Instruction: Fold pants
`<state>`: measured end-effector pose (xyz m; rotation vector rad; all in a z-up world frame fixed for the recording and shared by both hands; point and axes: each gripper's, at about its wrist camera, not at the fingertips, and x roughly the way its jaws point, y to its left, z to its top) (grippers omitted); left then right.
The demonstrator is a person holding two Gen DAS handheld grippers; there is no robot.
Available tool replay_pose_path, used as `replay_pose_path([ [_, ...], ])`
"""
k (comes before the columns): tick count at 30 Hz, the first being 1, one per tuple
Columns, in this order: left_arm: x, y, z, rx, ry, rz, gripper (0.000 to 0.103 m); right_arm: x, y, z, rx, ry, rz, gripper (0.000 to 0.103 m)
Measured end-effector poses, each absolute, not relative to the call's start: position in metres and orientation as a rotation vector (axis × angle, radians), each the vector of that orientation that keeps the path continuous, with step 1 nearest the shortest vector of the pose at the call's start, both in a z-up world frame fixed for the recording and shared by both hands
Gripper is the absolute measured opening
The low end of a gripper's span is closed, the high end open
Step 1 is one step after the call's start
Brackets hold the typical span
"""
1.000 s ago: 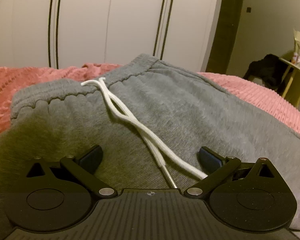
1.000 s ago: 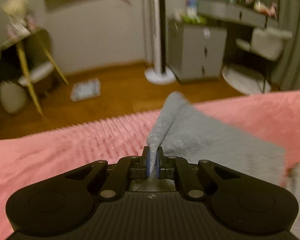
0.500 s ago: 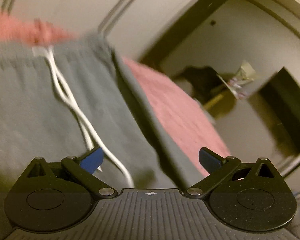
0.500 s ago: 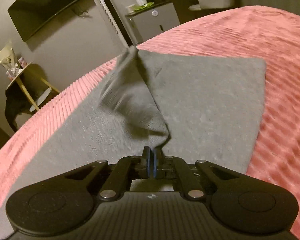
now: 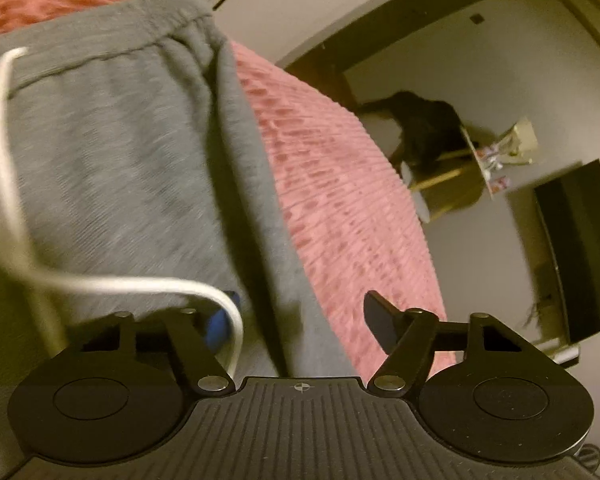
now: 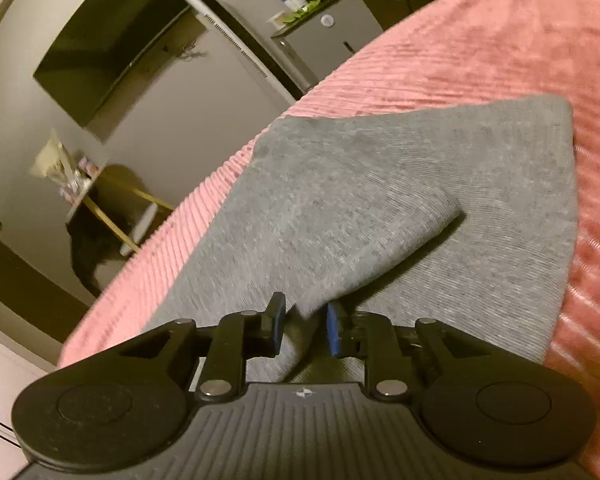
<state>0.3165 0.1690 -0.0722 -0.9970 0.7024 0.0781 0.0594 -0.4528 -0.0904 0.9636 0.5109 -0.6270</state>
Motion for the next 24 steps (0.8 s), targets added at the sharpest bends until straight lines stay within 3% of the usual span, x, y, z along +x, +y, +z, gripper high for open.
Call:
replay_pose_path([
  [1,0.324,0.169,-0.074,-1.009,0.701,0.067,0.060,0.059,-0.457,-0.092,0.979,0.499,-0.619,0.024],
  [4,0.349,0.159,-0.082,-1.034,0.776,-0.008,0.058,0.060,-0.462,-0.094,1.011,0.480,-0.598,0.025],
  [6,0.359,0.149,-0.086,-0.980,0.846,0.005,0.015,0.061,-0.467,-0.094,1.032,0.465,-0.588,0.026],
  [7,0.360,0.146,-0.086,-0.946,0.858,0.023,0.010,0.061,-0.469,-0.095,1.043,0.456,-0.585,0.026],
  [8,0.358,0.143,-0.082,-0.919,0.843,0.021,0.009,0.062,-0.472,-0.096,1.049,0.455,-0.577,0.025],
  [10,0.350,0.144,-0.071,-0.900,0.787,-0.006,0.009,0.070,-0.476,-0.095,1.025,0.480,-0.568,0.007],
  [14,0.318,0.150,-0.033,-0.906,0.689,-0.075,0.008,0.075,-0.478,-0.077,0.942,0.513,-0.553,0.005],
  [19,0.227,0.155,0.022,-0.885,0.551,-0.177,0.008,0.047,-0.484,-0.026,0.841,0.388,-0.509,0.005],
  [24,0.137,0.156,-0.003,-0.892,0.630,-0.150,0.009,0.001,-0.496,-0.013,0.763,0.380,-0.523,0.005],
])
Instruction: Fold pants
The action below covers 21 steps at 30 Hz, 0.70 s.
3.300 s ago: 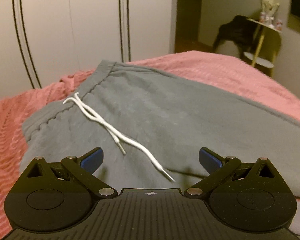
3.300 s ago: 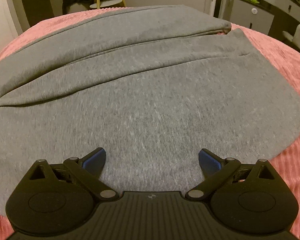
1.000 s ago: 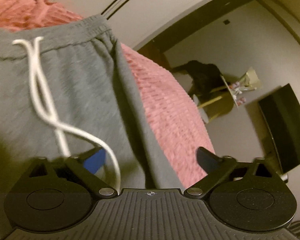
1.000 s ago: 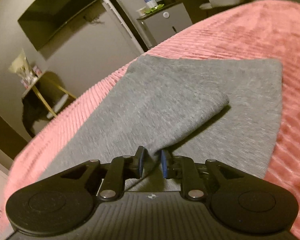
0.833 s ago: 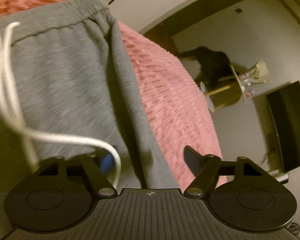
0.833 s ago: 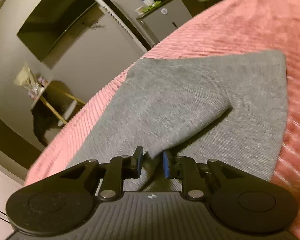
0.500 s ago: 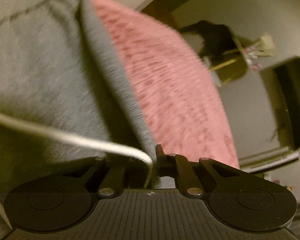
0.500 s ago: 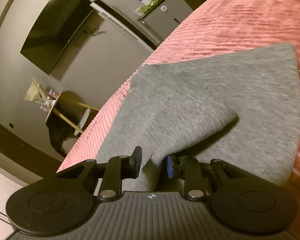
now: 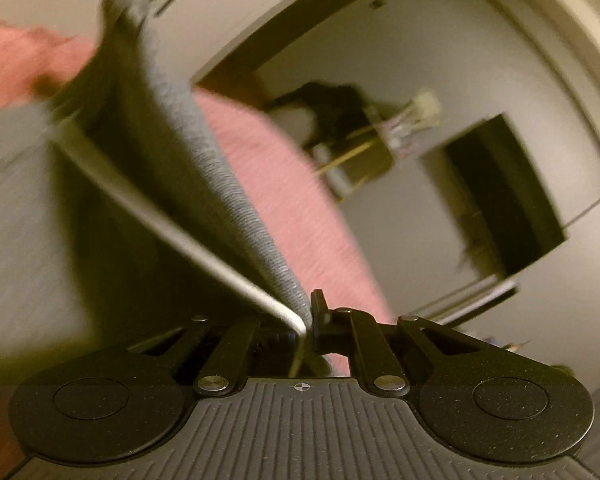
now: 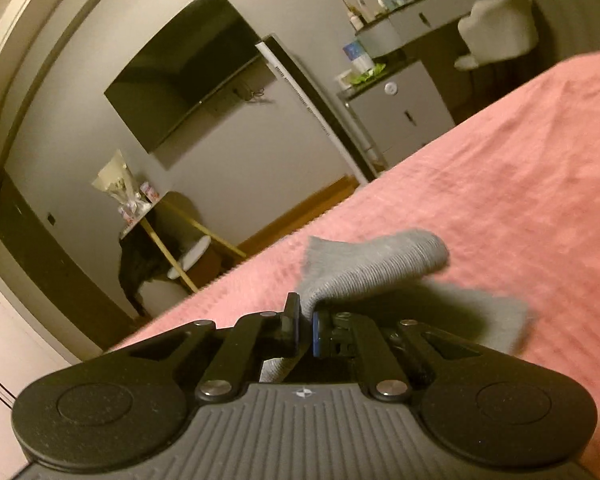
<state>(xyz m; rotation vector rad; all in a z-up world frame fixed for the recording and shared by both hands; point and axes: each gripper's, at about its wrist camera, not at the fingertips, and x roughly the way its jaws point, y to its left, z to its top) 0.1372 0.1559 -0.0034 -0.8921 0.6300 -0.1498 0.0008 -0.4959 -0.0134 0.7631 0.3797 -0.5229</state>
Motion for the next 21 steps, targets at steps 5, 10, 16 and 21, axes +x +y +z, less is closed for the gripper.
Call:
replay_pose_path([
  [5,0.104,0.158,-0.066,-0.921,0.785,0.013,0.012,-0.011,-0.503,-0.055,0.751,0.573,-0.613,0.006],
  [10,0.112,0.181,-0.081,-0.971,0.759,0.125,0.041,-0.009,-0.502,-0.078,0.812,0.629,-0.614,0.012],
  [16,0.118,0.211,-0.090,-1.147,0.678,0.195,0.038,-0.004,-0.515,-0.086,0.959,0.563,-0.584,0.017],
  [21,0.111,0.217,-0.072,-1.105,0.639,0.145,0.012,0.004,-0.507,-0.062,0.811,0.568,-0.608,0.005],
])
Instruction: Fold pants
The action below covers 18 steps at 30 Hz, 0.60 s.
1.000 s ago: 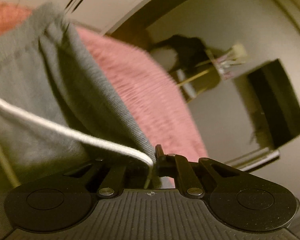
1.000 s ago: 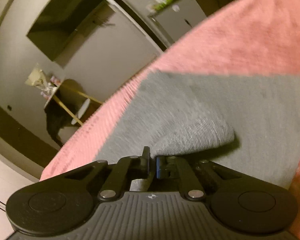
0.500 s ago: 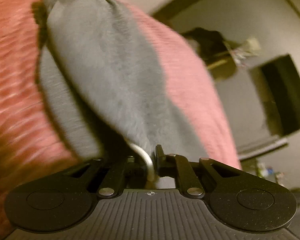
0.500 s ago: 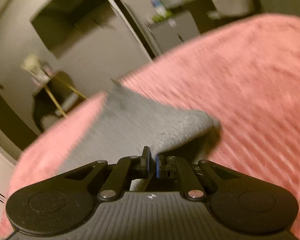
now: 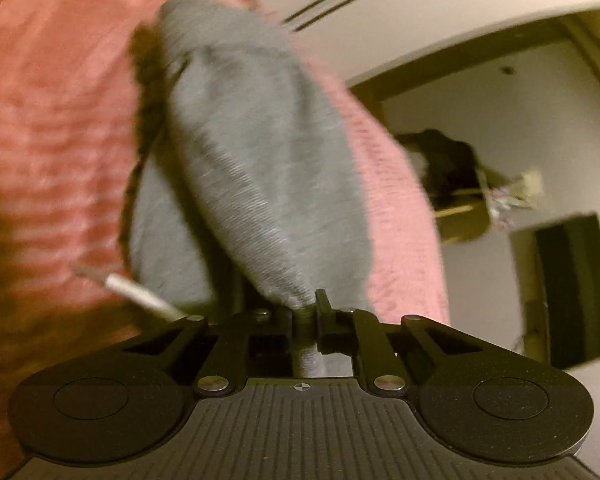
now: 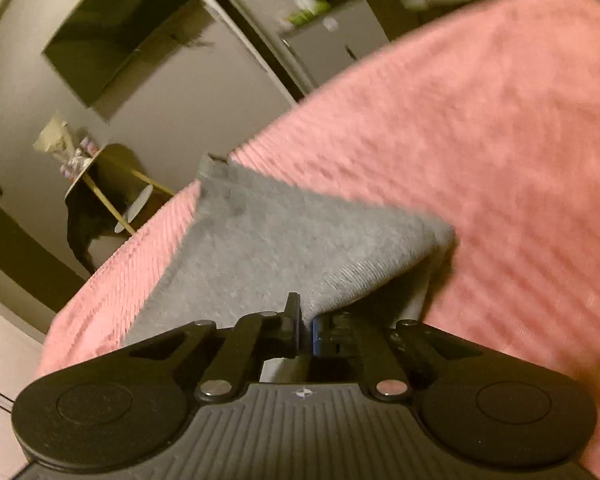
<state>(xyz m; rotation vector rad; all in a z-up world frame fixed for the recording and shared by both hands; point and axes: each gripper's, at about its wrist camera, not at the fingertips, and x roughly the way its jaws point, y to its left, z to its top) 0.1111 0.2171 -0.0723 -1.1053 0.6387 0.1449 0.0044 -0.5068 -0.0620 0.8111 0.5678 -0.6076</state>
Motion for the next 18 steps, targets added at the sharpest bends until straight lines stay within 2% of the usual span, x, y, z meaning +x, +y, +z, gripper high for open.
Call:
replay_pose_path([
  [4,0.113,0.217,-0.065,-0.994,0.645,0.149,0.013,-0.011,-0.496,-0.046,0.696,0.492,-0.633,0.005],
  [7,0.115,0.214,-0.078,-0.864,0.787,0.249,0.018,-0.006,-0.499,-0.075,0.682,0.618,-0.682,0.007],
  [8,0.105,0.213,-0.081,-0.852,0.792,0.247,0.021,-0.004,-0.499,-0.084,0.663,0.673,-0.699,0.007],
  [14,0.079,0.225,-0.059,-0.851,0.730,0.256,0.025,-0.017,-0.501,-0.074,0.678,0.627,-0.712,0.007],
  [15,0.076,0.226,-0.054,-0.848,0.720,0.270,0.029,-0.017,-0.502,-0.072,0.678,0.633,-0.718,0.007],
  [16,0.072,0.226,-0.048,-0.843,0.697,0.284,0.042,-0.016,-0.502,-0.071,0.676,0.633,-0.724,0.009],
  [17,0.062,0.225,-0.043,-0.828,0.672,0.306,0.057,-0.017,-0.501,-0.068,0.667,0.626,-0.745,0.015],
  [18,0.053,0.222,-0.034,-0.808,0.640,0.335,0.063,-0.017,-0.501,-0.065,0.660,0.618,-0.771,0.024],
])
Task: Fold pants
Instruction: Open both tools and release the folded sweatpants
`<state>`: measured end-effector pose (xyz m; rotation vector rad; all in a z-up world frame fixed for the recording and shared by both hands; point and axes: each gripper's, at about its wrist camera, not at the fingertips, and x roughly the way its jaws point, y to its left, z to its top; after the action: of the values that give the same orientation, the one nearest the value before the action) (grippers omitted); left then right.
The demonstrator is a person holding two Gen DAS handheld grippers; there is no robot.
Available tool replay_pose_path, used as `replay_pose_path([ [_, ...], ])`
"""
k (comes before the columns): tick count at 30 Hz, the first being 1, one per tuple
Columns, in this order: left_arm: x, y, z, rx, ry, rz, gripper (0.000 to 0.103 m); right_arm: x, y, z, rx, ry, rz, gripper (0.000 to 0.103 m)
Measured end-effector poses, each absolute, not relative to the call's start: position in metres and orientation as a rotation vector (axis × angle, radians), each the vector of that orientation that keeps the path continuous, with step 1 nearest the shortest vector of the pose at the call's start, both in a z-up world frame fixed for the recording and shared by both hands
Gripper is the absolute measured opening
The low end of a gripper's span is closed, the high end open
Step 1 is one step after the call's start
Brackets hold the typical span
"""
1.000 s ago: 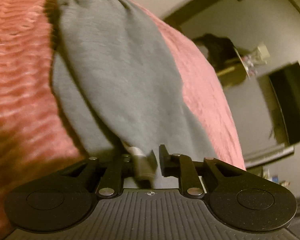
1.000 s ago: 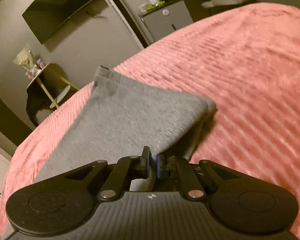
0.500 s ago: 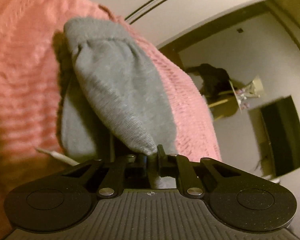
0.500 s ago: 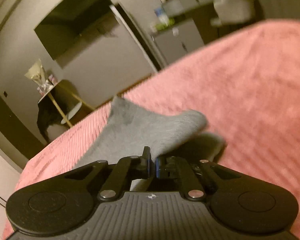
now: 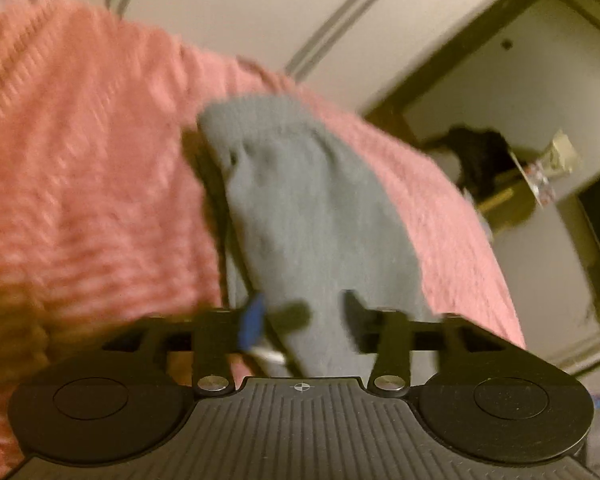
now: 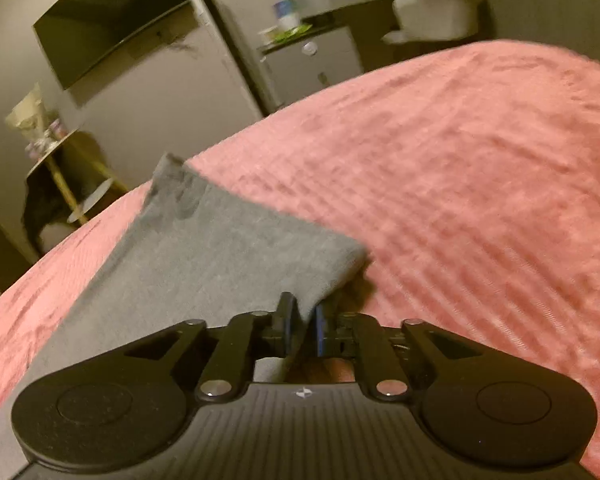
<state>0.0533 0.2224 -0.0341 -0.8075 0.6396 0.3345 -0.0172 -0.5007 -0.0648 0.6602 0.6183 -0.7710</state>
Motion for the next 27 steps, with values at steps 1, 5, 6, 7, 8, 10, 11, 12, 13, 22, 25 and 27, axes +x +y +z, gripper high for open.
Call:
replay_pose_path([
  [1,0.048,0.220,-0.025,-0.791,0.605,0.346,0.071,-0.020,-0.499,-0.062,0.659,0.610,-0.806,0.026],
  [5,0.054,0.201,-0.003,-0.722,0.563,0.290,0.087,-0.023,-0.492,-0.053,0.655,0.539,-0.877,0.026],
  [6,0.059,0.191,-0.003,-0.703,0.570,0.275,0.088,-0.019,-0.489,-0.051,0.647,0.535,-0.849,0.026],
  [7,0.065,0.183,-0.005,-0.689,0.584,0.267,0.088,-0.012,-0.484,-0.050,0.627,0.547,-0.811,0.026],
  [8,0.073,0.175,-0.009,-0.680,0.604,0.262,0.088,-0.005,-0.480,-0.052,0.603,0.566,-0.774,0.025],
  [10,0.088,0.158,-0.019,-0.682,0.635,0.256,0.088,0.009,-0.474,-0.057,0.563,0.622,-0.704,0.025],
  [11,0.095,0.154,-0.022,-0.680,0.646,0.261,0.088,0.017,-0.473,-0.064,0.539,0.670,-0.686,0.024],
  [12,0.101,0.148,-0.026,-0.671,0.664,0.275,0.088,0.022,-0.473,-0.070,0.512,0.722,-0.700,0.016],
  [13,0.106,0.144,-0.030,-0.655,0.679,0.297,0.087,0.026,-0.474,-0.077,0.462,0.783,-0.761,0.012],
  [22,0.145,0.127,-0.044,-0.591,0.691,0.415,0.080,0.105,-0.410,-0.029,0.364,0.680,-0.567,0.016],
  [25,0.166,0.119,-0.043,-0.604,0.690,0.399,0.081,0.169,-0.353,-0.030,0.388,0.752,-0.165,0.018],
  [27,0.179,0.118,-0.048,-0.592,0.701,0.402,0.082,0.217,-0.303,-0.040,0.371,0.837,0.083,0.019],
])
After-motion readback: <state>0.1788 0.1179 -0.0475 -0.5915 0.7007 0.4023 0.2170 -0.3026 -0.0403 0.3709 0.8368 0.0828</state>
